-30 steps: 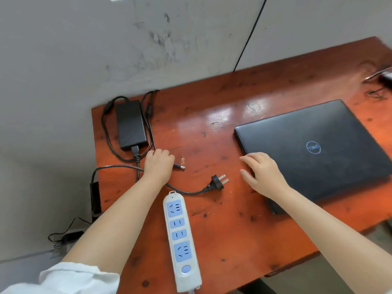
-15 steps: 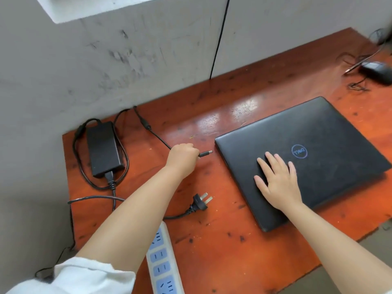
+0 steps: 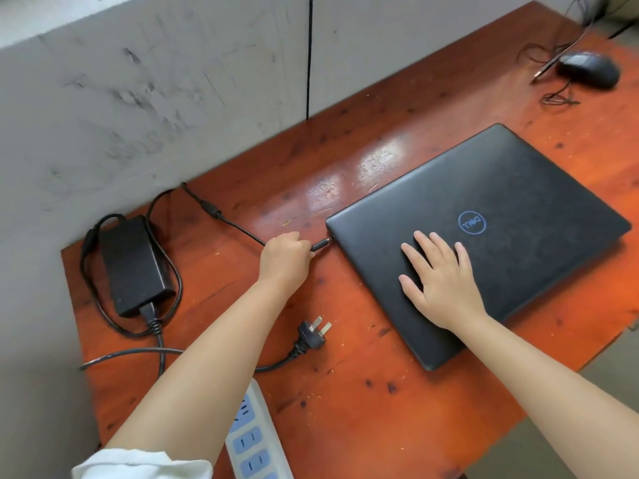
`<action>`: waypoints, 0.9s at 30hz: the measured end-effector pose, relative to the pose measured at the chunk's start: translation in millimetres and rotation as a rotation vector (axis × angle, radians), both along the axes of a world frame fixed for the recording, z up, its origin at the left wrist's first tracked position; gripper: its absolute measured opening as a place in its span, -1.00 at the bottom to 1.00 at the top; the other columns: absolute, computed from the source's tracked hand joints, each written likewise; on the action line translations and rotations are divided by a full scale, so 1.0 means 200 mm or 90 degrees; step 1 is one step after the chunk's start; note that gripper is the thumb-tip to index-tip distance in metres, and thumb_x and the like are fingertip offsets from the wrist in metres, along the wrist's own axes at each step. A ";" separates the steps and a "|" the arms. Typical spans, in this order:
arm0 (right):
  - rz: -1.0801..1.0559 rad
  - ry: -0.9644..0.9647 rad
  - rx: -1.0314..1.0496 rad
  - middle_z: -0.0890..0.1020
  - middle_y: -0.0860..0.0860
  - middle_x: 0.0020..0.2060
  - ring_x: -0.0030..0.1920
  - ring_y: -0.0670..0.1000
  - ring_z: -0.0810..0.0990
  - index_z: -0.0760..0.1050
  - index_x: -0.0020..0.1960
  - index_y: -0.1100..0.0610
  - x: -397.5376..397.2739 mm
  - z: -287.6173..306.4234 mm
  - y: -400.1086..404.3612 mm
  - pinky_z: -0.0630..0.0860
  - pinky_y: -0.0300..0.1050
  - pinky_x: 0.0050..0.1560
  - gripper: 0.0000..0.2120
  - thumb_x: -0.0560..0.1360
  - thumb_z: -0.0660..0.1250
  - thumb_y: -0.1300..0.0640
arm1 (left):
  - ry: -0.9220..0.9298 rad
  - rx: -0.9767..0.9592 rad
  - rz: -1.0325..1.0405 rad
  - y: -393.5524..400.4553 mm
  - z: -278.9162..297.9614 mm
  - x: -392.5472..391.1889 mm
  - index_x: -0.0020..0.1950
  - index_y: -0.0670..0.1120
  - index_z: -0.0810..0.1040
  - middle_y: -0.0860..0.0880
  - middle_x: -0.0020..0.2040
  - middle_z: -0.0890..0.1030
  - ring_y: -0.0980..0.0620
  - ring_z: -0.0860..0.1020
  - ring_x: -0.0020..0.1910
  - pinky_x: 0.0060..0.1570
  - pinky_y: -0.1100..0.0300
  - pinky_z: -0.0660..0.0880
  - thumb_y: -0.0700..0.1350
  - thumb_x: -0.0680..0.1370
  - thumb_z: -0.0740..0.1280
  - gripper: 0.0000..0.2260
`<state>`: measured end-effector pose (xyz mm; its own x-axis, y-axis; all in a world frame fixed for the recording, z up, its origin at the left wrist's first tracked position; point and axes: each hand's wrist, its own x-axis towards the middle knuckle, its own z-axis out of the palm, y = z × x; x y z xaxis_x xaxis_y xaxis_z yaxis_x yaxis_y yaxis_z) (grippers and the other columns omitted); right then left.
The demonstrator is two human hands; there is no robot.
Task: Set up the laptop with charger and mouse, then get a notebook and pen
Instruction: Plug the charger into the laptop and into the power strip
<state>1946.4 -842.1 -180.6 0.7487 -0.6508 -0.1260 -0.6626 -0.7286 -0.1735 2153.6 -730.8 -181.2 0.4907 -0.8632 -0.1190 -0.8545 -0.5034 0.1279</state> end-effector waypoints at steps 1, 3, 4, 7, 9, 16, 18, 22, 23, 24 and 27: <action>-0.001 -0.001 -0.001 0.41 0.18 0.37 0.40 0.22 0.32 0.41 0.32 0.17 0.00 0.00 0.00 0.19 0.31 0.37 -0.41 0.45 -0.02 -0.11 | 0.003 -0.015 -0.006 0.00 0.00 0.00 0.02 -0.28 0.58 -0.25 -0.01 0.57 -0.19 0.52 0.01 -0.11 0.02 0.44 -0.14 0.58 0.23 -0.77; -0.001 -0.002 0.004 0.38 0.16 0.40 0.43 0.20 0.27 0.38 0.35 0.16 0.00 0.00 0.00 0.15 0.28 0.40 -0.46 0.46 0.08 -0.07 | 0.001 -0.033 -0.021 0.01 0.01 0.00 0.00 -0.30 0.56 -0.25 -0.02 0.56 -0.19 0.51 0.02 -0.13 0.00 0.45 -0.15 0.58 0.23 -0.78; 0.001 -0.006 0.003 0.38 0.16 0.40 0.43 0.20 0.28 0.38 0.35 0.16 0.00 -0.01 -0.01 0.15 0.28 0.40 -0.48 0.46 0.11 -0.05 | 0.000 -0.047 -0.028 0.01 0.01 0.00 0.00 -0.30 0.56 -0.26 -0.03 0.56 -0.18 0.51 0.01 -0.14 -0.01 0.46 -0.15 0.58 0.23 -0.78; 0.008 -0.009 -0.006 0.41 0.18 0.38 0.40 0.22 0.32 0.40 0.33 0.17 -0.01 -0.02 -0.01 0.19 0.31 0.37 -0.52 0.47 0.21 -0.01 | 0.020 -0.091 -0.035 0.01 0.01 -0.02 -0.10 -0.36 0.58 -0.33 -0.13 0.58 -0.24 0.56 -0.09 -0.22 -0.04 0.50 -0.23 0.54 0.31 -0.82; 0.008 -0.023 -0.014 0.50 0.20 0.30 0.32 0.25 0.43 0.48 0.26 0.20 -0.01 -0.02 -0.01 0.30 0.35 0.28 -0.54 0.42 0.27 0.01 | 0.013 -0.077 -0.056 0.00 0.03 -0.03 -0.17 -0.38 0.59 -0.34 -0.23 0.59 -0.25 0.59 -0.20 -0.32 -0.02 0.53 -0.29 0.47 0.38 -0.87; 0.008 -0.045 -0.017 0.43 0.22 0.35 0.36 0.28 0.36 0.43 0.30 0.21 -0.01 -0.03 0.00 0.20 0.39 0.33 -0.54 0.46 0.36 0.06 | -0.059 -0.056 -0.169 -0.04 0.03 -0.01 -0.51 -0.32 0.51 -0.24 -0.57 0.51 -0.14 0.53 -0.63 -0.70 0.23 0.44 -0.43 0.10 0.60 -0.74; 0.008 -0.050 -0.008 0.44 0.23 0.34 0.35 0.29 0.37 0.44 0.29 0.22 -0.01 -0.04 -0.01 0.20 0.40 0.32 -0.54 0.44 0.37 0.08 | -0.065 -0.052 -0.182 -0.05 0.02 -0.01 -0.51 -0.32 0.50 -0.24 -0.57 0.51 -0.14 0.53 -0.63 -0.69 0.25 0.43 -0.44 0.11 0.59 -0.74; 0.008 -0.049 -0.014 0.42 0.22 0.36 0.38 0.28 0.34 0.42 0.31 0.21 -0.01 -0.05 -0.01 0.18 0.38 0.34 -0.53 0.46 0.34 0.06 | -0.071 -0.057 -0.181 -0.06 0.00 -0.01 -0.50 -0.32 0.51 -0.24 -0.57 0.50 -0.14 0.53 -0.61 -0.67 0.23 0.44 -0.45 0.14 0.57 -0.76; 0.006 -0.044 -0.012 0.42 0.23 0.36 0.38 0.28 0.34 0.42 0.31 0.21 0.00 -0.04 -0.01 0.18 0.39 0.34 -0.53 0.46 0.34 0.05 | -0.075 -0.062 -0.178 -0.06 0.00 -0.01 -0.50 -0.31 0.51 -0.24 -0.57 0.50 -0.14 0.53 -0.61 -0.68 0.23 0.44 -0.45 0.14 0.57 -0.76; 0.004 -0.038 -0.008 0.41 0.23 0.37 0.38 0.29 0.33 0.40 0.32 0.22 0.01 -0.04 -0.01 0.16 0.40 0.34 -0.52 0.47 0.33 0.05 | -0.081 -0.070 -0.178 -0.06 -0.01 -0.01 -0.50 -0.31 0.50 -0.23 -0.57 0.50 -0.14 0.53 -0.61 -0.68 0.23 0.44 -0.45 0.14 0.57 -0.76; 0.004 0.000 0.008 0.26 0.20 0.45 0.45 0.28 0.17 0.26 0.42 0.19 0.07 -0.05 0.01 0.03 0.36 0.41 -0.47 0.52 0.21 -0.03 | -0.082 -0.086 -0.181 -0.06 -0.01 0.00 -0.51 -0.31 0.51 -0.23 -0.57 0.50 -0.13 0.53 -0.61 -0.67 0.24 0.44 -0.45 0.14 0.57 -0.76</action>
